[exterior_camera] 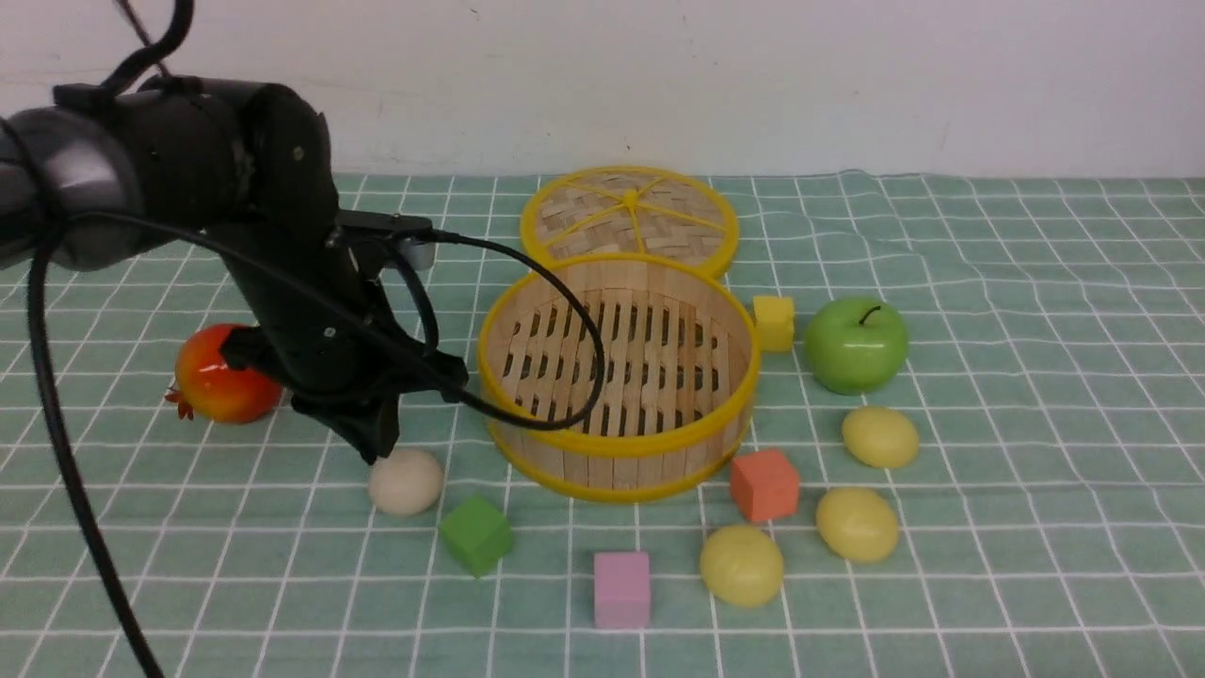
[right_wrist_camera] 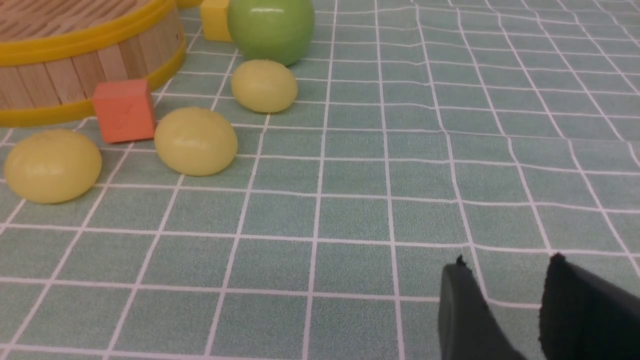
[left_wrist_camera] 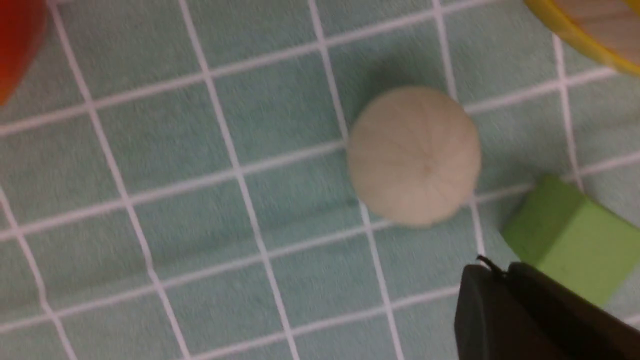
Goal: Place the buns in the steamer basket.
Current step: Use the left arm to grab a steamed stuffed bun
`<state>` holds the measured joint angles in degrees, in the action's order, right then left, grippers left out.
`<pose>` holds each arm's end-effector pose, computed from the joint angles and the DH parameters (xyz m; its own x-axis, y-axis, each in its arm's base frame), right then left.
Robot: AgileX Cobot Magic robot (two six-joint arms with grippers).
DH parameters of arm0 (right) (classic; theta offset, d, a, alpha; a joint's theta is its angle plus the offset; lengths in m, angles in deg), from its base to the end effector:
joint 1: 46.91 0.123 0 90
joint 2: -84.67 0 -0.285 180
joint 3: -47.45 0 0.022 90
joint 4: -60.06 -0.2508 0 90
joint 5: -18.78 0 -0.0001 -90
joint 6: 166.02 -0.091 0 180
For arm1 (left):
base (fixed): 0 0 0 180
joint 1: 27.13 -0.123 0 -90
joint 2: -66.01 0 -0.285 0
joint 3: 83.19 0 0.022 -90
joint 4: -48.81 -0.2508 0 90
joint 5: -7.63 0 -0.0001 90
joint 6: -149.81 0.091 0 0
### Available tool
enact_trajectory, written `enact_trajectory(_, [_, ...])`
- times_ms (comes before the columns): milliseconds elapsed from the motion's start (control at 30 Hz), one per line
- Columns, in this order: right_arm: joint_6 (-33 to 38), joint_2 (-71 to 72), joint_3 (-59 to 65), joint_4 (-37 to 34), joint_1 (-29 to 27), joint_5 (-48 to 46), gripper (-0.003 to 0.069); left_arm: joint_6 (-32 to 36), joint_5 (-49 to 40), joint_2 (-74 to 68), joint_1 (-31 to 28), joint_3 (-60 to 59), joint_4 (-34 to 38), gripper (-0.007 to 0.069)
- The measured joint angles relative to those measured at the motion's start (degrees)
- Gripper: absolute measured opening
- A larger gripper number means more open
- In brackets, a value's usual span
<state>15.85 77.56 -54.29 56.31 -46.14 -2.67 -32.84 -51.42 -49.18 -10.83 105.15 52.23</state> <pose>0.0524 0.0029 0.1741 -0.2896 0.0244 -0.9569 -0.0282 0.9990 0.0340 0.3728 -0.1139 0.2411 -0.9504 0.1979 -0.2398 0.2199 0.9731 -0.0683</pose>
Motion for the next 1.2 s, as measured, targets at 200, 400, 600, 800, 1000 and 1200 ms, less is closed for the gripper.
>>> enact_trajectory(200, [0.0, 0.0, 0.0, 0.0, 0.0, 0.0, 0.024, 0.2, 0.0, -4.1, 0.0, 1.4, 0.1, 0.0218])
enact_trajectory(400, [0.0, 0.0, 0.0, 0.0, 0.0, 0.0, 0.024, 0.2, 3.2, -5.9, 0.0, 1.4, -1.6, 0.0265])
enact_trajectory(600, [0.0, 0.0, 0.0, 0.0, 0.0, 0.0, 0.024, 0.2, 4.9, -6.0, 0.0, 1.5, -2.0, 0.0246])
enact_trajectory(800, [0.0, 0.0, 0.0, 0.0, 0.0, 0.0, 0.024, 0.2, 4.9, -6.5, 0.0, 1.5, -1.5, 0.0229])
enact_trajectory(1000, [0.0, 0.0, 0.0, 0.0, 0.0, 0.0, 0.024, 0.2, 4.6, -8.1, 0.0, 1.5, -1.0, 0.0239])
enact_trajectory(1200, [0.0, 0.0, 0.0, 0.0, 0.0, 0.0, 0.024, 0.2, 4.3, -8.1, 0.0, 1.6, -1.4, 0.0237])
